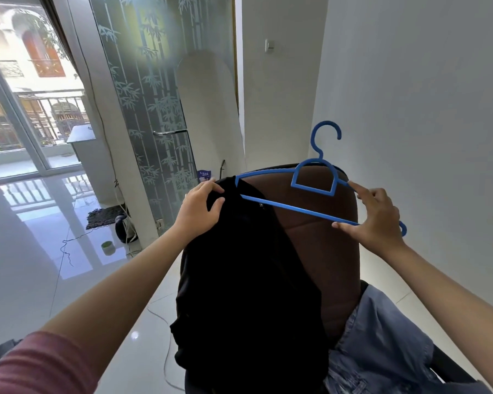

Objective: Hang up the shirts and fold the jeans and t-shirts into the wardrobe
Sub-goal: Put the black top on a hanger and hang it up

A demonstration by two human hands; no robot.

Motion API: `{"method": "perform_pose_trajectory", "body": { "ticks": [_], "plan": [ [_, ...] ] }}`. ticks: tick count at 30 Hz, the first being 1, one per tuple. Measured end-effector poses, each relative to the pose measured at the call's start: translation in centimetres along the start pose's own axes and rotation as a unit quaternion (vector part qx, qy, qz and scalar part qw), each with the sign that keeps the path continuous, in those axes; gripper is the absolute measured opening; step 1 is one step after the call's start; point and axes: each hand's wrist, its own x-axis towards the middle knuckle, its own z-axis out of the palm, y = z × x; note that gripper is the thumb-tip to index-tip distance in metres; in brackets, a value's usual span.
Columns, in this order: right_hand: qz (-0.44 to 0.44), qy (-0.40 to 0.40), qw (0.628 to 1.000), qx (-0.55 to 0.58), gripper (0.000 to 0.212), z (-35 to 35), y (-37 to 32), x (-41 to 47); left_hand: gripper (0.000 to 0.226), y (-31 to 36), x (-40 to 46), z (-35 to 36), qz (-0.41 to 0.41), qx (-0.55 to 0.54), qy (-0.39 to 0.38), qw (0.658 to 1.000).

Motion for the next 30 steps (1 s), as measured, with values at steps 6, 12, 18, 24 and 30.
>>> {"method": "perform_pose_trajectory", "body": {
  "ticks": [6, 12, 18, 24, 30],
  "plan": [
    [-0.025, -0.009, 0.999, 0.038, 0.097, 1.6, -0.2, 0.2, 0.014, 0.1, 2.2, -0.9, -0.006, -0.026, -0.007, 1.0],
    [-0.054, -0.025, 0.997, 0.05, 0.096, 2.5, 0.3, 0.8, 0.02, 0.4, 3.2, -2.1, -0.033, -0.062, -0.044, 0.997],
    [-0.077, -0.04, 0.993, 0.079, 0.097, 3.1, 0.1, 0.9, 0.024, 1.0, 3.1, -3.5, -0.068, -0.098, -0.096, 0.988],
    [-0.1, -0.018, 0.991, 0.082, 0.096, 2.4, -0.6, 1.0, 0.015, 2.8, 2.5, -4.9, -0.107, -0.121, -0.131, 0.978],
    [-0.121, 0.015, 0.991, 0.064, 0.095, 1.4, -1.8, 0.5, 0.014, 4.3, 1.0, -5.5, -0.101, -0.114, -0.122, 0.981]
  ]
}}
